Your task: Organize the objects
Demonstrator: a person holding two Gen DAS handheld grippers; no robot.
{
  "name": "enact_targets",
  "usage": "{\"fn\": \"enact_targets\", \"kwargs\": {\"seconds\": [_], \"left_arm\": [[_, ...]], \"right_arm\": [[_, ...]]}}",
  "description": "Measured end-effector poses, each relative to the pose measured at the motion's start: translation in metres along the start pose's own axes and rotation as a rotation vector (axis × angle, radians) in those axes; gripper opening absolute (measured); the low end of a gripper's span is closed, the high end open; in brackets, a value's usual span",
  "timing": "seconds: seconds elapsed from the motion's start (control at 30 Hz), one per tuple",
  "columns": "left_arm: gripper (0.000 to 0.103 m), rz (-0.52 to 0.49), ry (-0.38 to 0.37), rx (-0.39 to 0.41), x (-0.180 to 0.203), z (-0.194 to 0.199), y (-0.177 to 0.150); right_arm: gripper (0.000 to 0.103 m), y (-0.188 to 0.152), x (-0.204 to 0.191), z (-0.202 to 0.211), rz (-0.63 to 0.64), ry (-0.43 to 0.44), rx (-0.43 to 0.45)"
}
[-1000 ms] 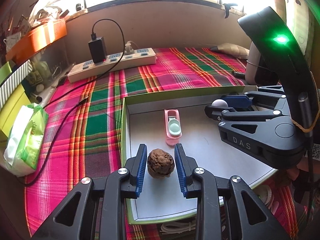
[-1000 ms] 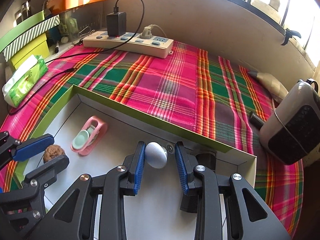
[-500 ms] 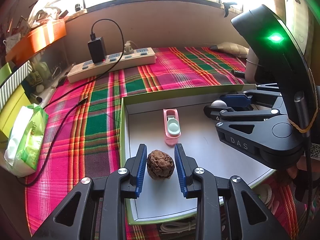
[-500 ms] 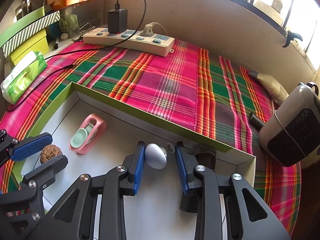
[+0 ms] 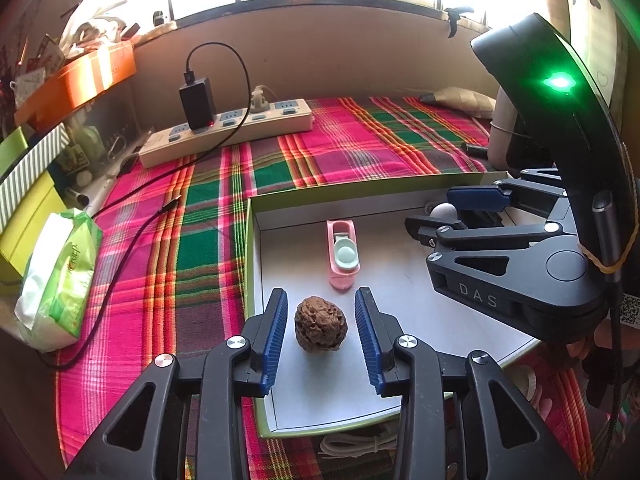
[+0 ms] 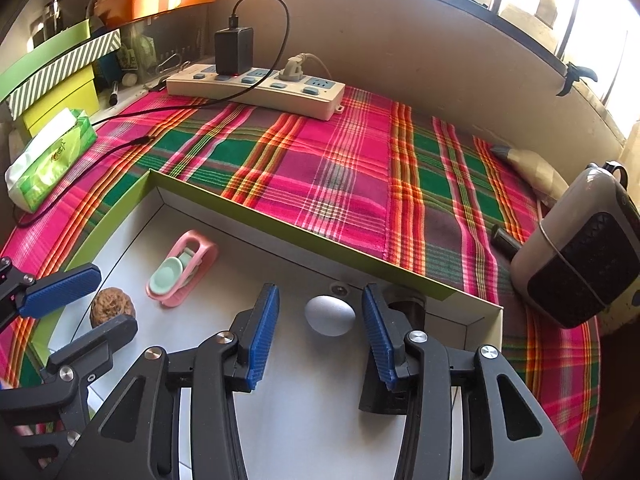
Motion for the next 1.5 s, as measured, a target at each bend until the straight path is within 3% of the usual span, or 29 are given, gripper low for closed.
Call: {"fn": "enact_targets", "kwargs": {"seconds": [0.73,1.5], "left_arm": [[0.037,0.022,0.001,0.041,0.000,0.045,-0.013],[0.037,0.057,-0.049,0.075,0.002,0.080,-0.039]], "right_arm": [[0.049,-0.018,-0.001,0.057,-0.073,0.024,0.092],[0.049,-0.063,-0.003,0.105,-0.135,0.017,0.166]]}}
Point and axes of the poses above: each gripper's, at about its wrist camera, not at the fingertips, and z roughly against the way its jaws point, x to its right, y to its top, the point moved 6 cm from there along -z, roughly the way its jaws point, and after that the axes turned 2 degrees about -z, right-handed, at the moved point
